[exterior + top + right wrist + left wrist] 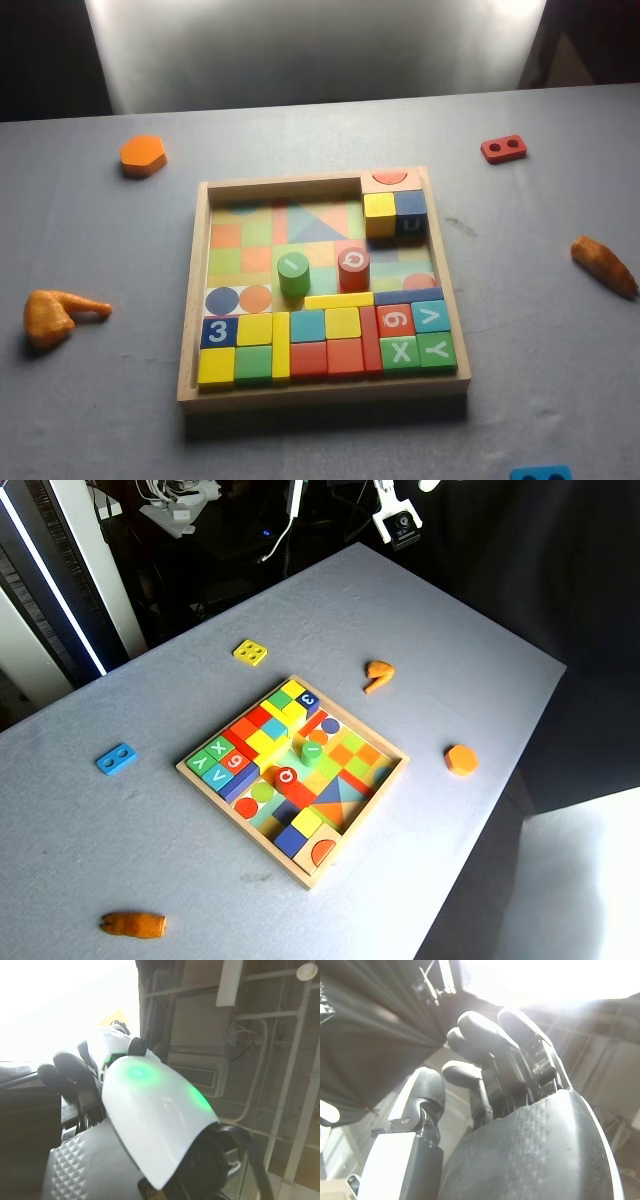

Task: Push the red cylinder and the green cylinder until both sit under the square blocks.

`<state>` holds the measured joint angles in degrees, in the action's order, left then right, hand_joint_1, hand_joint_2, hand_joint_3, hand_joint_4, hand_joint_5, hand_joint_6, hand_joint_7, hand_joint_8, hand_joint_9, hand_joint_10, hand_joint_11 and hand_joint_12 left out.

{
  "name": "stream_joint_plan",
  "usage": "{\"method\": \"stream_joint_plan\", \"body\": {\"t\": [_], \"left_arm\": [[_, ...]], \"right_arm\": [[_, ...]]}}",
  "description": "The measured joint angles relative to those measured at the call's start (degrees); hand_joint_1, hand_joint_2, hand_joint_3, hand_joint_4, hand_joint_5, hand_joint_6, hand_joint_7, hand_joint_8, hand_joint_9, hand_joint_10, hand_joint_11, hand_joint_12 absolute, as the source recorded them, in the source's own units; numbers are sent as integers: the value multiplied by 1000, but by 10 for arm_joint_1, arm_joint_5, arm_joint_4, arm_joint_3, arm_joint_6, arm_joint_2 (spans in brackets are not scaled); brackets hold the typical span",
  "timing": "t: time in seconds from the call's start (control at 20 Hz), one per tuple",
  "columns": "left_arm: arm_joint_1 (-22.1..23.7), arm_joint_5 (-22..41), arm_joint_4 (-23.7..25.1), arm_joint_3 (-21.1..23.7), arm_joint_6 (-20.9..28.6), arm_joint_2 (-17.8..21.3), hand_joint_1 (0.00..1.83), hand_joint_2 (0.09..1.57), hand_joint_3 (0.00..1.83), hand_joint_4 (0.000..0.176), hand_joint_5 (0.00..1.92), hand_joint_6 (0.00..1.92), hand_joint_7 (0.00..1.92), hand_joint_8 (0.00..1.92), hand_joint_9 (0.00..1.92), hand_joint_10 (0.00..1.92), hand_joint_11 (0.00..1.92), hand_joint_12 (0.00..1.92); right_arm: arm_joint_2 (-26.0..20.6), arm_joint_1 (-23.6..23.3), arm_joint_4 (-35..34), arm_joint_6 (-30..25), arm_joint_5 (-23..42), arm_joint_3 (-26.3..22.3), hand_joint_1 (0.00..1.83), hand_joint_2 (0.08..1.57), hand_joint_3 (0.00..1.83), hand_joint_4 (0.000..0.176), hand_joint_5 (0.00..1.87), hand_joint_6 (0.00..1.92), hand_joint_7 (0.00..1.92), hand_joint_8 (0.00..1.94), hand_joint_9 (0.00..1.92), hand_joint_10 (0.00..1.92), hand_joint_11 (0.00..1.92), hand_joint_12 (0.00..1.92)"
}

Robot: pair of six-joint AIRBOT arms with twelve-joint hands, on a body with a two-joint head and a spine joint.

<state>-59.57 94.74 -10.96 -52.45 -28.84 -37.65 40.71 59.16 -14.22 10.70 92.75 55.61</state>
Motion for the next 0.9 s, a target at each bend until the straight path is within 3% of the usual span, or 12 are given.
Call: {"method": "stream_joint_plan", "body": {"t": [0.1,0.15,0.2,0.3,0.35,0.4,0.45,0.5,0.55,0.6,0.75,0.9], "left_arm": [[0,0,0,0,-1,2,602,1478,0,133,393,1852,562,1366,570,1461,261,1624],[-4,-1,2,0,-7,8,637,1440,0,167,434,1788,576,1332,558,1456,195,1608],[-6,0,3,0,-11,13,643,1432,0,174,438,1776,563,1309,540,1444,183,1649],[-12,2,0,2,-22,21,720,1404,0,129,488,1709,614,1204,578,1328,224,1538],[-15,2,0,3,-28,23,752,1370,0,151,534,1641,663,1092,632,1229,278,1419],[-16,1,0,3,-30,24,804,1342,0,127,577,1581,707,977,668,1142,374,1388],[-16,0,4,3,-37,26,817,1314,0,161,612,1526,727,772,662,1023,425,1320],[-18,0,6,3,-41,28,822,1306,1,172,616,1517,755,502,686,762,332,1218],[-19,0,6,3,-46,30,662,1274,0,0,549,766,765,314,705,584,294,1102],[-24,1,7,3,-51,32,771,1280,0,0,567,174,661,23,643,98,266,733],[-28,-1,8,3,-61,33,568,1361,0,0,472,12,516,0,581,5,319,541],[-29,0,9,0,-67,36,393,1355,6,0,357,3,445,0,565,1,382,388]], "right_arm": [[-3,0,1,0,0,0,867,1527,1,15,305,1921,420,1941,364,1921,183,1921],[-4,4,0,1,2,0,871,1527,0,7,299,1920,431,1941,385,1921,230,1921],[-6,4,0,5,1,0,887,1519,0,0,306,1879,449,1941,394,1921,269,1921],[-11,12,1,12,-4,0,884,1530,2,0,243,1906,459,1941,326,1921,272,1921],[-14,17,2,15,-4,0,884,1535,1,0,205,1918,458,1926,206,1921,188,1921],[-14,19,1,17,-5,0,606,1536,2,66,291,1920,170,1786,150,1913,211,1921],[-15,21,1,21,-8,0,515,1532,0,136,305,1921,127,1531,144,1766,212,1921],[-15,21,1,23,-10,0,274,1551,7,22,60,1298,153,1213,145,1628,44,1921],[-15,21,3,24,-14,2,181,1565,9,0,11,1050,115,1058,65,1586,8,1921],[-15,21,3,26,-18,5,6,1541,0,0,0,646,4,712,2,1156,0,1921],[-12,26,-2,27,-27,17,0,1432,0,0,0,499,18,587,0,839,0,1749],[-10,26,4,28,-48,20,0,1325,0,14,0,260,1,465,0,844,0,1570]]}}
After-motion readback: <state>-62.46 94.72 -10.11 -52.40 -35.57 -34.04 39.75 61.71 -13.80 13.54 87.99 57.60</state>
